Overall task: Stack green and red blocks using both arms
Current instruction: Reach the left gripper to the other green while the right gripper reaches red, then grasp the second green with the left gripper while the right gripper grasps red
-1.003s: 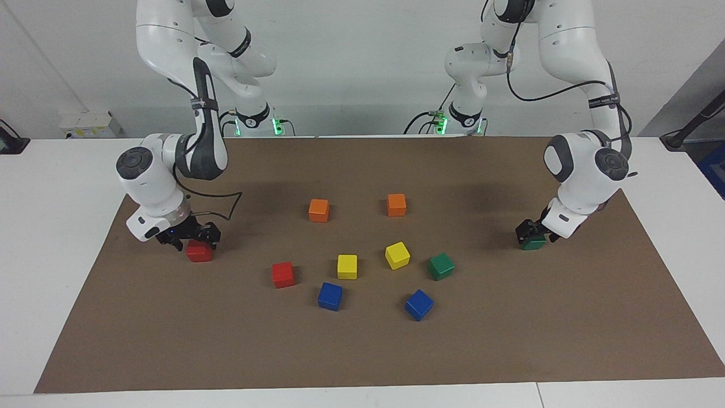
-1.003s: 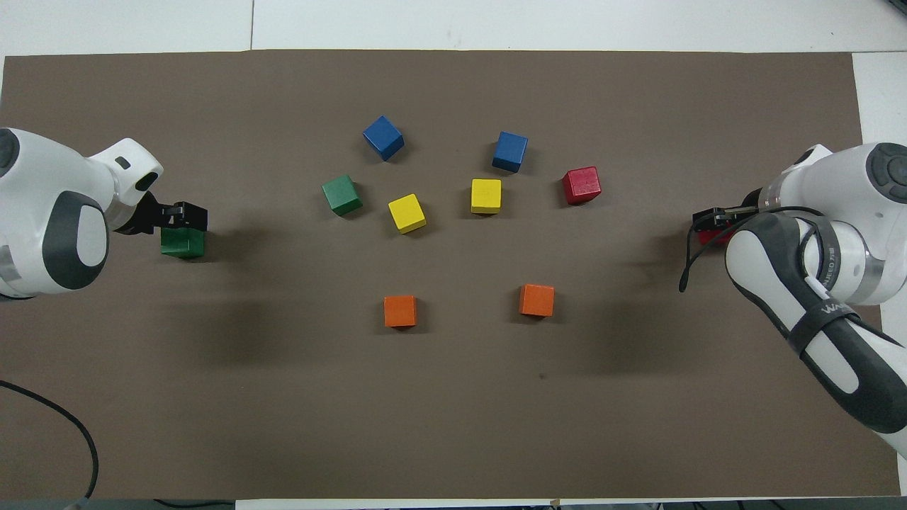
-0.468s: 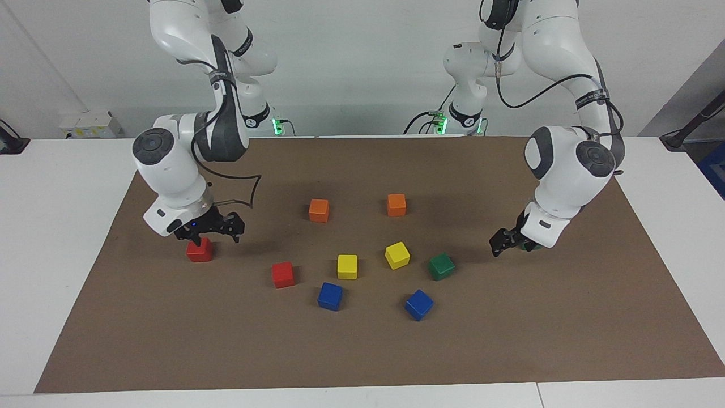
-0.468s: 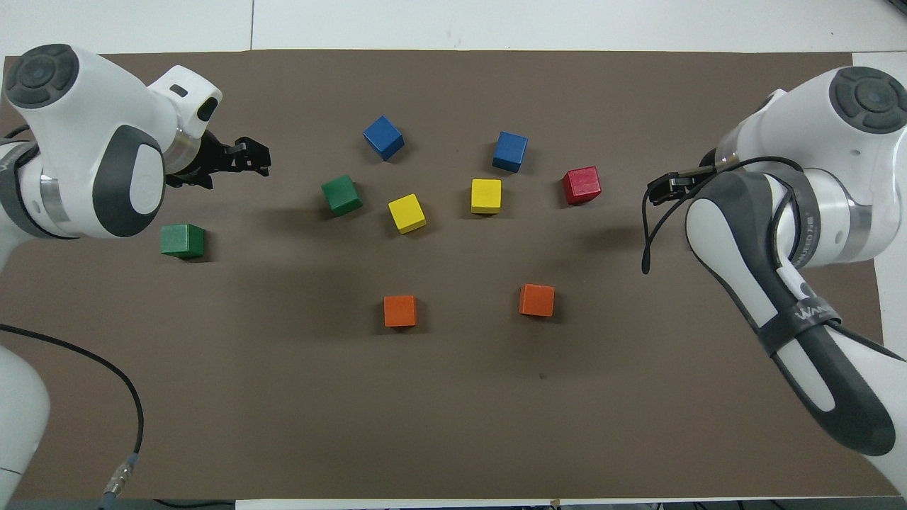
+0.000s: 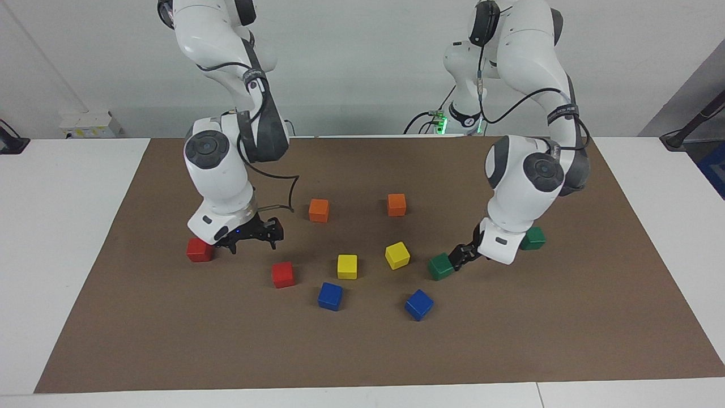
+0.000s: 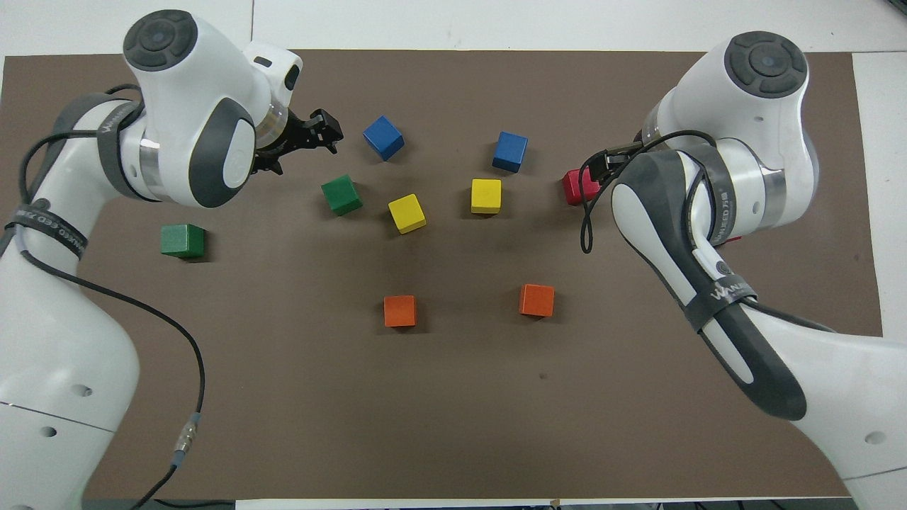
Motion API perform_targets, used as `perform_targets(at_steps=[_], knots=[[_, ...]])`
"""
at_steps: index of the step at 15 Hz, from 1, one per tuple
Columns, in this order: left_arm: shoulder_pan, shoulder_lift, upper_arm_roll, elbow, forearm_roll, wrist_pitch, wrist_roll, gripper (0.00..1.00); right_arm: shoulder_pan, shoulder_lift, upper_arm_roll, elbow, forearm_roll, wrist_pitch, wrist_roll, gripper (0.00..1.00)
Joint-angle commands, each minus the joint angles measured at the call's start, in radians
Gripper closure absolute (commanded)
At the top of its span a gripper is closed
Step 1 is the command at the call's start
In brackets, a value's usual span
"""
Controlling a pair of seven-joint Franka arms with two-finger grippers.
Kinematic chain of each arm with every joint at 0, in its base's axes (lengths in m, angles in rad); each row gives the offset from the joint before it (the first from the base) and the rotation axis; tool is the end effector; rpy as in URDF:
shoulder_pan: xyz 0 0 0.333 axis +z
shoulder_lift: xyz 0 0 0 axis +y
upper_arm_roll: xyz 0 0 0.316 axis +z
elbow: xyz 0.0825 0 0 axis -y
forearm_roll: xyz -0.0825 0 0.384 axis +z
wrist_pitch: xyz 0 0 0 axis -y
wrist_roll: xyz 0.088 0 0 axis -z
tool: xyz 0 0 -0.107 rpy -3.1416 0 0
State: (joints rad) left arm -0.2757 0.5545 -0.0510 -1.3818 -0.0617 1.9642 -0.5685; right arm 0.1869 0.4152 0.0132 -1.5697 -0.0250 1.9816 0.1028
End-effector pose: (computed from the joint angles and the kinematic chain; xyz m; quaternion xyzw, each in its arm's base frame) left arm 0.6787 -0.2267 0.3941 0.9897 0.1358 -0.0053 0.0440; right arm 0.6624 0.1316 0.4026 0.9986 0.0531 -0.0003 0.0089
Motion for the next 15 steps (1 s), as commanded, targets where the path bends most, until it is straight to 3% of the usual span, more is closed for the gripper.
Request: perform_targets(at_steps=[1, 10, 15], knots=[[-0.026, 0.041, 0.017, 0.049, 0.028, -0.010, -0.053, 0.00, 0.022, 0.080, 0.005, 0.100, -0.009, -0.024, 0.049, 0.00], [-0.069, -0.050, 0.017, -0.235, 0.074, 0.175, -0.183, 0.00, 0.043, 0.114, 0.005, 0.094, 0.002, 0.065, 0.090, 0.00], [-0.074, -0.057, 0.016, -0.259, 0.074, 0.200, -0.203, 0.00, 0.048, 0.120, 0.007, 0.008, 0.002, 0.166, 0.110, 0.00]])
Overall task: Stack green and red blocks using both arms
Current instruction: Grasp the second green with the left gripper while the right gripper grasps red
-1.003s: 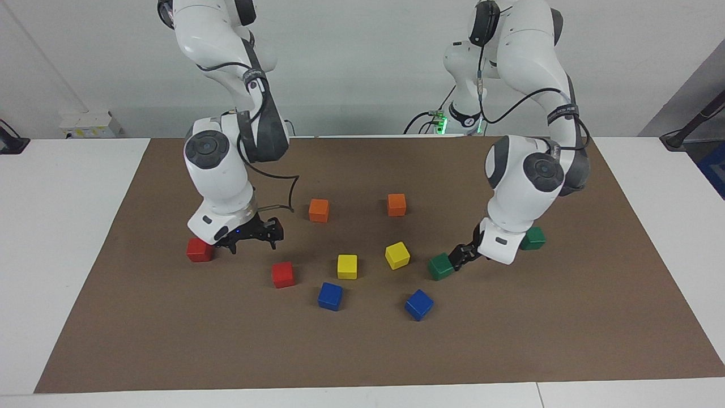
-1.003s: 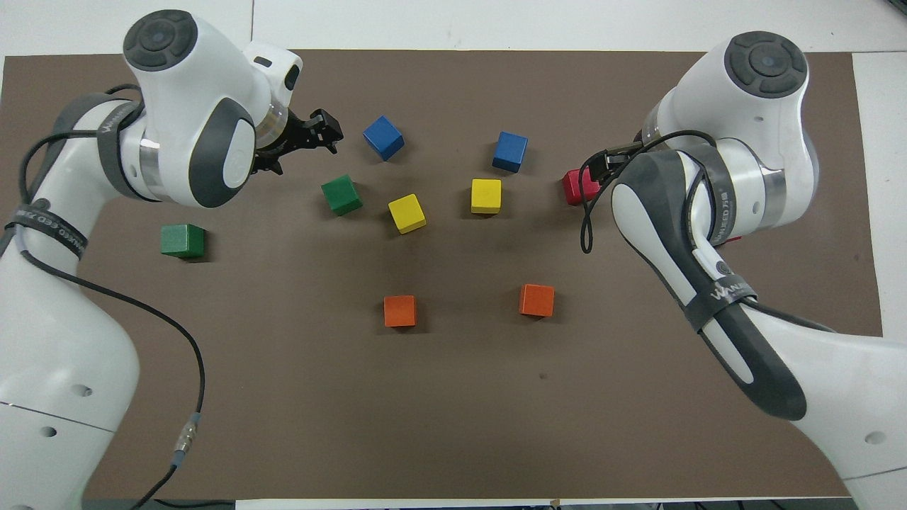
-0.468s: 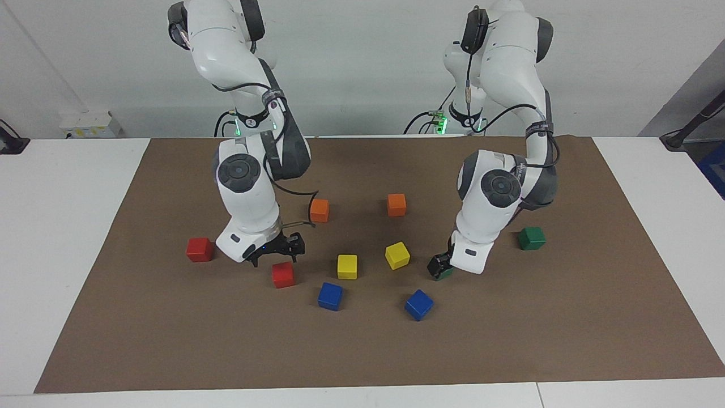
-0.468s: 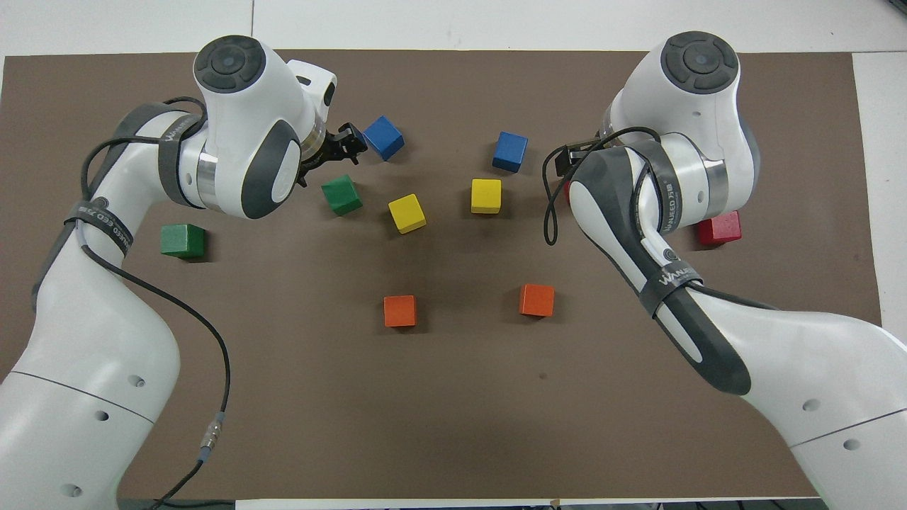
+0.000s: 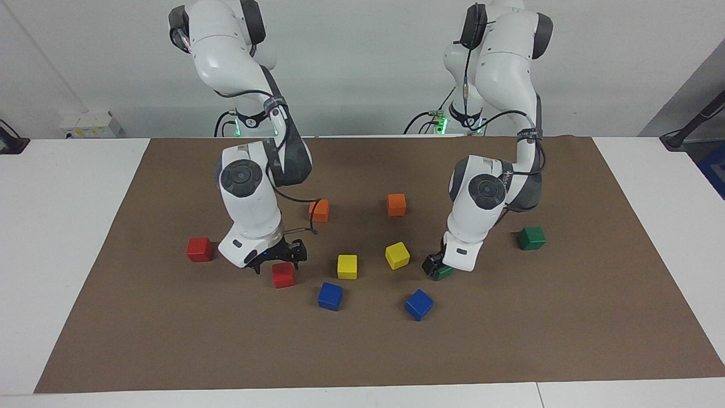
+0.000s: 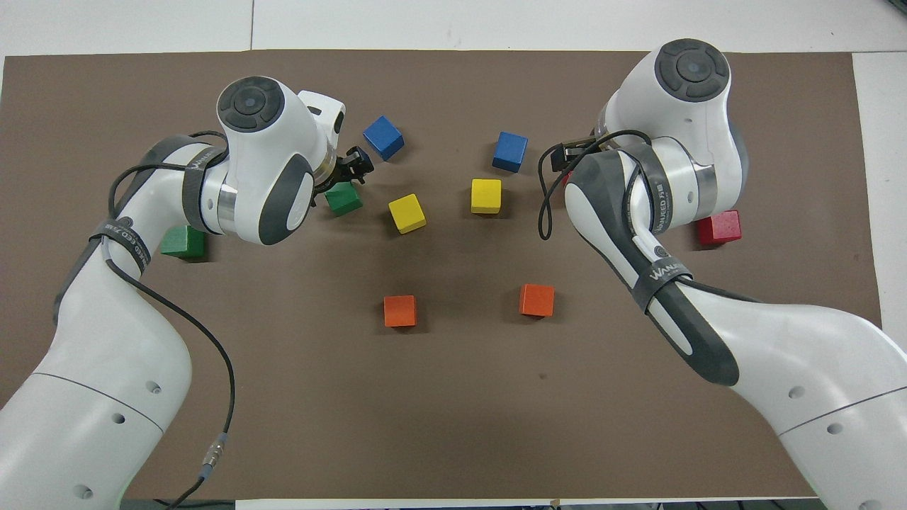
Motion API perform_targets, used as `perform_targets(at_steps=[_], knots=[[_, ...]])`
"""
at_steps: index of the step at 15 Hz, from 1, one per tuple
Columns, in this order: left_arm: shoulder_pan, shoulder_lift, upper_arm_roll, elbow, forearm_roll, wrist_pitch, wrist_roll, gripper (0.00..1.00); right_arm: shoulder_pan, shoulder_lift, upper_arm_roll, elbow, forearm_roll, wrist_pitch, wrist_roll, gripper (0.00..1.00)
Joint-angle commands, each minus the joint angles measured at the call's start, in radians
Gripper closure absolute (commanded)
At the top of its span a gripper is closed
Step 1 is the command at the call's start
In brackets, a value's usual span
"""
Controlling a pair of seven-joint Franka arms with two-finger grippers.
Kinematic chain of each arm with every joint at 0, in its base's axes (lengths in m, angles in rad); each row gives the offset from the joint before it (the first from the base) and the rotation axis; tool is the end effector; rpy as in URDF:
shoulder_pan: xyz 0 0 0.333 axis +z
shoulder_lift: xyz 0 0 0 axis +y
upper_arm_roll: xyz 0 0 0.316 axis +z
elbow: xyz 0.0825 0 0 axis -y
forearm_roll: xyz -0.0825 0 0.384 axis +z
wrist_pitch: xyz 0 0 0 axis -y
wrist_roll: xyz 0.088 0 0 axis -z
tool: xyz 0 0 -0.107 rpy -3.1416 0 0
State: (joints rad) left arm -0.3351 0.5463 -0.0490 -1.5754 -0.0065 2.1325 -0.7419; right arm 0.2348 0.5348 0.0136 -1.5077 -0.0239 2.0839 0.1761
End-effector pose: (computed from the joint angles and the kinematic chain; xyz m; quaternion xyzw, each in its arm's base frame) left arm 0.6453 -0.2560 0.3238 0.9829 0.1832 -0.0034 0.0161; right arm 0.6830 0.1704 0.3586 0.9989 0.0408 0.0218 0.0026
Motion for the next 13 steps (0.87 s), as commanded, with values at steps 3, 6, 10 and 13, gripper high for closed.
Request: perform_targets(at_steps=[3, 6, 10, 13], knots=[[-0.027, -0.063, 0.015, -0.118, 0.019, 0.093, -0.031, 0.00, 0.001, -0.001, 0.006, -0.088, 0.001, 0.096, 0.039, 0.00], [-0.028, -0.065, 0.015, -0.127, 0.019, 0.106, -0.036, 0.00, 0.004, -0.006, 0.006, -0.124, 0.001, 0.129, 0.042, 0.00], [-0.028, -0.065, 0.017, -0.135, 0.019, 0.119, -0.036, 0.00, 0.004, -0.010, 0.006, -0.138, 0.001, 0.136, 0.043, 0.10], [-0.028, -0.065, 0.017, -0.164, 0.019, 0.164, -0.036, 0.00, 0.003, -0.013, 0.006, -0.141, 0.001, 0.127, 0.042, 0.55]])
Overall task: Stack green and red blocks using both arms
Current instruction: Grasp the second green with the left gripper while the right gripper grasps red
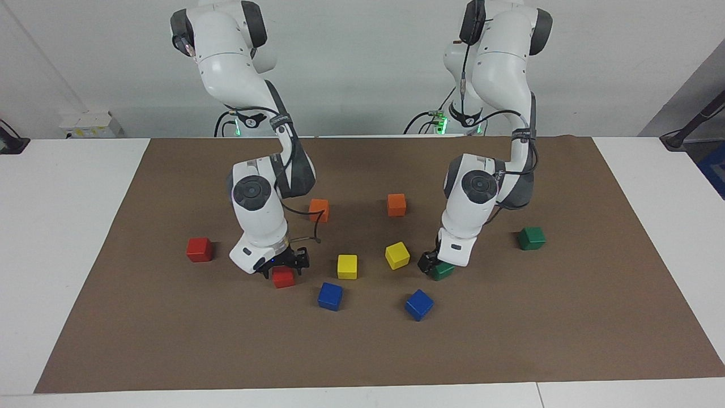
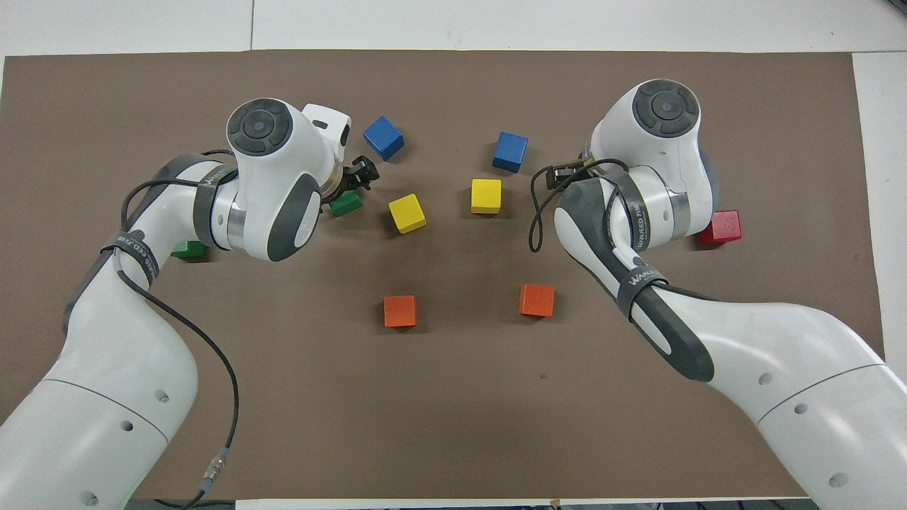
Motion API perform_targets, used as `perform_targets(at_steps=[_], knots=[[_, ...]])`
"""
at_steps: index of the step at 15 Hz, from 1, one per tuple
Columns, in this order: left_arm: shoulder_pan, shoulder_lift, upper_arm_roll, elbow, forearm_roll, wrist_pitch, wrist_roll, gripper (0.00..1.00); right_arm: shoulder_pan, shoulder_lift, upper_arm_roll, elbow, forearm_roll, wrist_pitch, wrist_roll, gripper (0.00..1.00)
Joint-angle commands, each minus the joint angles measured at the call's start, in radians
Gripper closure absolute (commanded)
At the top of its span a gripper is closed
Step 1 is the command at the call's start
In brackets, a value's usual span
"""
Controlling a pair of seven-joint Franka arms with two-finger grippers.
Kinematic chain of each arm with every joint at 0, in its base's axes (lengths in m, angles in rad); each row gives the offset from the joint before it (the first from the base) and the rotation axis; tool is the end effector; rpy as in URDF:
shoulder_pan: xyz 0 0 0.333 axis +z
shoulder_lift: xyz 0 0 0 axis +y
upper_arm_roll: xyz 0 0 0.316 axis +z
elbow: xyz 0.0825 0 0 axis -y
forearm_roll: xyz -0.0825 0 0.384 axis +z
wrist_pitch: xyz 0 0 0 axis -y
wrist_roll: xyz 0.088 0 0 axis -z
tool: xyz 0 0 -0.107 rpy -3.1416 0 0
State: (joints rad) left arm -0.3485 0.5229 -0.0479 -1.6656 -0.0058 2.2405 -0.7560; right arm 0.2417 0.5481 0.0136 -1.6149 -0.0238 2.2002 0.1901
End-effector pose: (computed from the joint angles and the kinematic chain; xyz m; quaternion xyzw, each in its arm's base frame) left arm 0.6319 -0.2606 0.3085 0.9825 0.1839 0.0143 0.0262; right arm 0.6698 0.1727 0.3102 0.9991 0.0383 0.0196 0.0020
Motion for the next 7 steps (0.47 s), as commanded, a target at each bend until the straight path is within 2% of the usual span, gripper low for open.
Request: perform_targets(at_steps=[1, 2, 3, 4, 5, 6, 7], knots=[[-0.015, -0.041, 0.016, -0.075, 0.018, 0.057, -0.022, 0.00, -0.004, -0.027, 0.006, -0.034, 0.001, 0.006, 0.029, 0.75], [-0.015, -0.041, 0.016, -0.075, 0.018, 0.057, -0.022, 0.00, -0.004, -0.027, 0.006, -0.033, 0.001, 0.001, 0.031, 0.94], [-0.015, -0.041, 0.016, -0.074, 0.018, 0.056, -0.022, 0.08, -0.004, -0.028, 0.005, -0.023, 0.001, -0.014, 0.037, 1.00], [-0.015, -0.041, 0.016, -0.075, 0.018, 0.054, -0.022, 0.26, -0.010, -0.030, 0.005, -0.013, 0.001, -0.034, 0.038, 1.00], [-0.014, -0.041, 0.016, -0.074, 0.018, 0.048, -0.020, 0.52, -0.022, -0.034, 0.005, 0.010, -0.001, -0.065, 0.037, 1.00], [-0.014, -0.043, 0.016, -0.072, 0.018, 0.038, -0.020, 0.92, -0.030, -0.045, 0.000, 0.029, -0.001, -0.109, 0.032, 1.00], [-0.007, -0.043, 0.016, -0.063, 0.020, 0.001, -0.016, 1.00, -0.045, -0.072, -0.001, 0.033, -0.002, -0.144, 0.028, 1.00]])
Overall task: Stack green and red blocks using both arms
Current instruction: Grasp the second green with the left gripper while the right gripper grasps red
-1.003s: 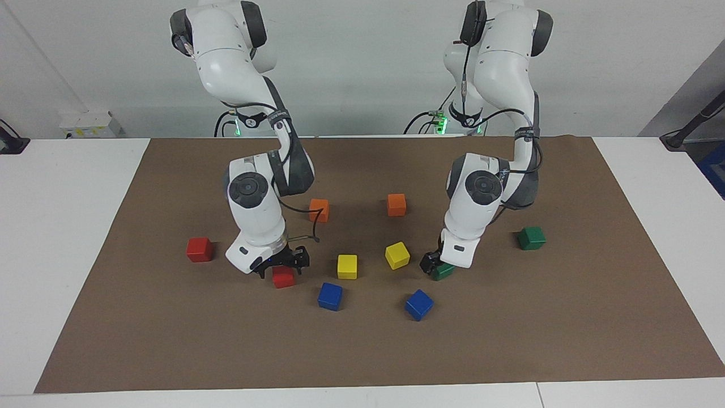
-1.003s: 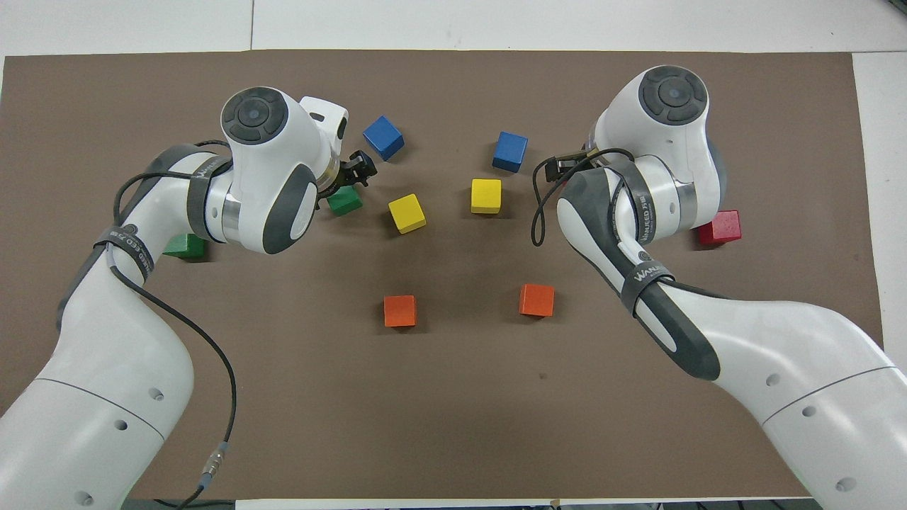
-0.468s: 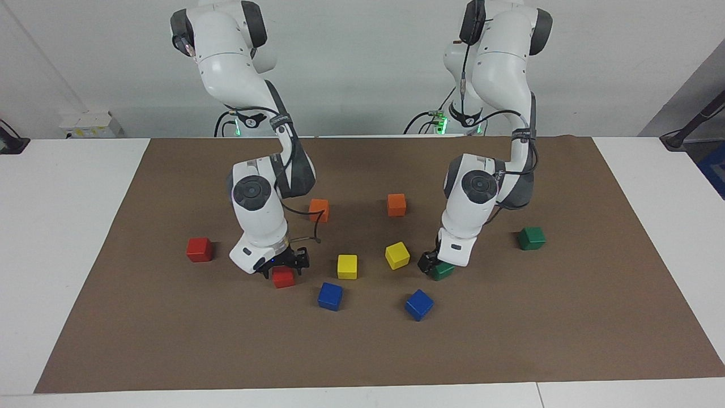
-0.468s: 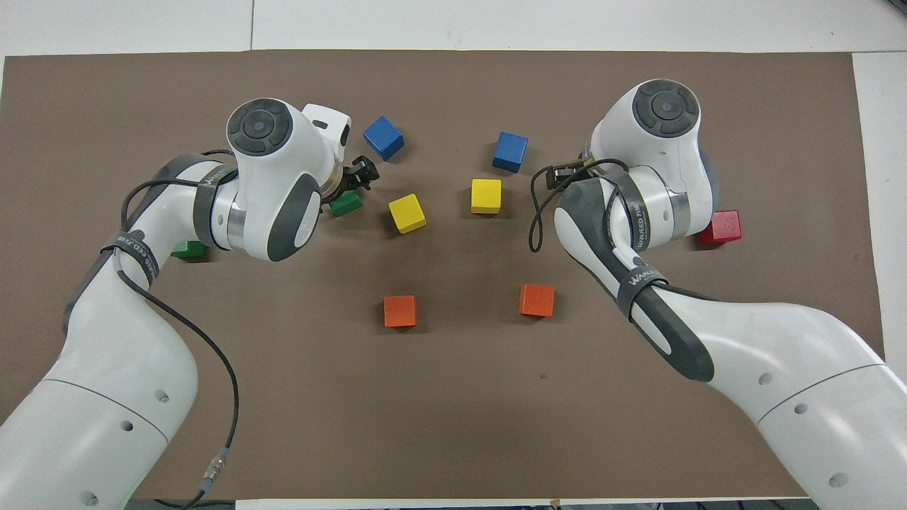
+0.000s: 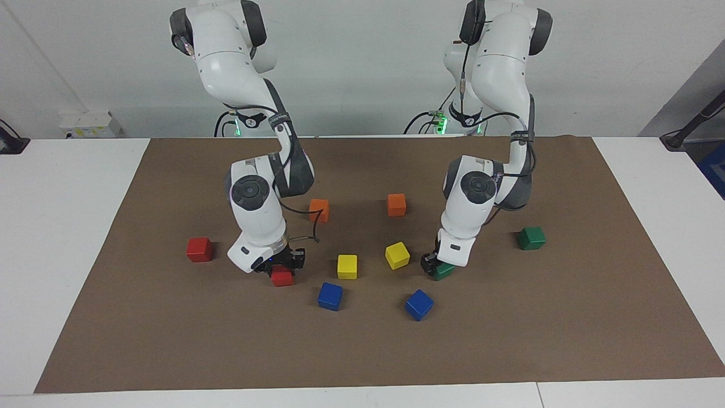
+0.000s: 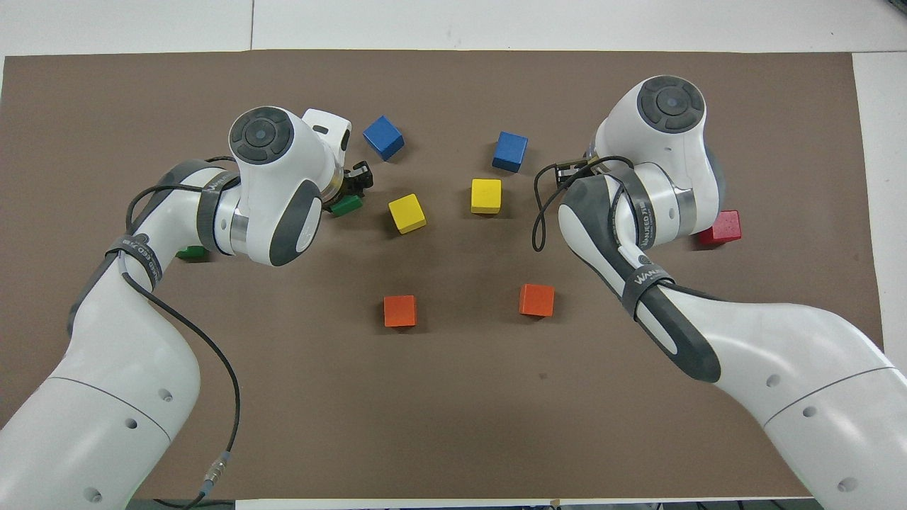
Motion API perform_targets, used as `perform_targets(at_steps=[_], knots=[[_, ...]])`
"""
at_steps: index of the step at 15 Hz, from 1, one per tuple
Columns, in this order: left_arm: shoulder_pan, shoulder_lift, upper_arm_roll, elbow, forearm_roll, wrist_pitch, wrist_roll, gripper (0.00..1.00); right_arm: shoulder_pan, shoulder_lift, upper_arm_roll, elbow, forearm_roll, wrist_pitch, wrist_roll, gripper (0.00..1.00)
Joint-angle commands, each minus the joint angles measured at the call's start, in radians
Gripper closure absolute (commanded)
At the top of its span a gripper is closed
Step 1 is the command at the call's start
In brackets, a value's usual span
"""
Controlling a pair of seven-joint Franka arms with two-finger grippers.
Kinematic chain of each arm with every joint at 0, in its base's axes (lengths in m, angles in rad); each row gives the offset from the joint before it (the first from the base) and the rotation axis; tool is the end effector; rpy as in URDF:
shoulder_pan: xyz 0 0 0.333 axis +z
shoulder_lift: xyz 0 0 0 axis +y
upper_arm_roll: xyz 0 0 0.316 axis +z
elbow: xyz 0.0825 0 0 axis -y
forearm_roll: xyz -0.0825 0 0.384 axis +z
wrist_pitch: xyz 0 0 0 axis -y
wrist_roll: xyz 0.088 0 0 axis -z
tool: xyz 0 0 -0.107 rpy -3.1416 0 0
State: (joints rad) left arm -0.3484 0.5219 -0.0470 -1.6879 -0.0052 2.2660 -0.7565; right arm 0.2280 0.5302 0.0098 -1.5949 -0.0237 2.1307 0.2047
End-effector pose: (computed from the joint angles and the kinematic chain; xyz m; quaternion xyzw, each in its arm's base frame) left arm 0.6292 -0.2589 0.3015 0.9823 0.1845 0.0163 0.0269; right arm 0.6706 0.1605 0.3254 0.9997 0.0221 0.0044 0.0068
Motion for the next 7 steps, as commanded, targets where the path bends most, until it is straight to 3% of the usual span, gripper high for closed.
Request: perform_targets(at_steps=[1, 3, 7], knots=[[-0.001, -0.042, 0.015, -0.015, 0.025, -0.067, -0.009, 1.00, -0.053, -0.083, 0.003, 0.012, -0.007, -0.107, 0.007, 1.00], [0.014, -0.081, 0.015, -0.006, 0.040, -0.141, 0.035, 1.00, -0.117, -0.130, 0.003, 0.010, -0.002, -0.185, -0.049, 1.00], [0.193, -0.223, 0.010, -0.052, 0.031, -0.288, 0.384, 1.00, -0.191, -0.205, 0.003, -0.065, 0.001, -0.244, -0.073, 1.00]])
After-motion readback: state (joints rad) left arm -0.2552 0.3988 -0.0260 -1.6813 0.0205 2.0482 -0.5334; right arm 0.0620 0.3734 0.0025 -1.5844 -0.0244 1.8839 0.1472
